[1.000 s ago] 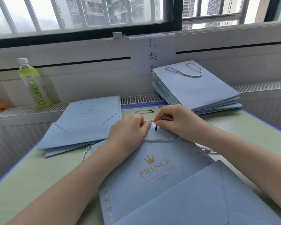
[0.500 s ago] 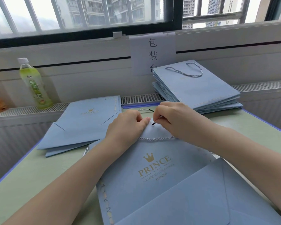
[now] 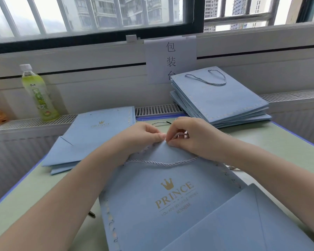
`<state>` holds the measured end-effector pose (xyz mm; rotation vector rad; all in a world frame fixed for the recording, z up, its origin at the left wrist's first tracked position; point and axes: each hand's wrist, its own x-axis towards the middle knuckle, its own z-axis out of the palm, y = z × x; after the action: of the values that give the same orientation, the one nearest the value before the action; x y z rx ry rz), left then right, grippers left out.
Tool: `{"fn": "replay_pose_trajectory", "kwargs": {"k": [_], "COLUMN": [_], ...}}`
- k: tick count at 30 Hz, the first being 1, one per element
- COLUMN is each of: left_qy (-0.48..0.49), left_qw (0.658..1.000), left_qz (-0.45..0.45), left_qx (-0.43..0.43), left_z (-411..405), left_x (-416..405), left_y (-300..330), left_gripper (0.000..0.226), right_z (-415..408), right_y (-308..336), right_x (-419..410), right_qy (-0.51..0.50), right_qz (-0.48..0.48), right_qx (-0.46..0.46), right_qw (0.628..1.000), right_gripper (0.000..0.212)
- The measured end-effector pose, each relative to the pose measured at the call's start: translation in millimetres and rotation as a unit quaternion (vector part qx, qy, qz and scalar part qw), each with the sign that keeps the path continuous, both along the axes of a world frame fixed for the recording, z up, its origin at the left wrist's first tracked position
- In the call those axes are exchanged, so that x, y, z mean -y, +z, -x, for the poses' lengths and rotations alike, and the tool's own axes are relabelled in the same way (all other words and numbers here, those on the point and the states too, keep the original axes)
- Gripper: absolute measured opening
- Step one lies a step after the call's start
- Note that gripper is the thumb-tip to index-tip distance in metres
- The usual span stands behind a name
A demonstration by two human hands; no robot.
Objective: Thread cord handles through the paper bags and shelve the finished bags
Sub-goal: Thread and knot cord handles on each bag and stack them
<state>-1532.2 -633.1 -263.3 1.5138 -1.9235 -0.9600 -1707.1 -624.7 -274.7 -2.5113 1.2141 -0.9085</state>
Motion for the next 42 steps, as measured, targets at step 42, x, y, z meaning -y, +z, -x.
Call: {"fn": "replay_pose_trajectory", "kwargs": {"k": [42], "left_qy": [0.011], "left_qw": [0.969], "left_qz": [-0.181], "left_qx": [-0.168], "left_z": [-2], "left_x": [5], "left_y": [-13], "left_gripper": [0.040], "right_z": [-6], "right_y": [2], "right_x": [-10], "right_qy": [0.031], "right_qz": [0.005], "right_qx": [-0.024], "right_qw": [0.999], "right_gripper": [0.010]}}
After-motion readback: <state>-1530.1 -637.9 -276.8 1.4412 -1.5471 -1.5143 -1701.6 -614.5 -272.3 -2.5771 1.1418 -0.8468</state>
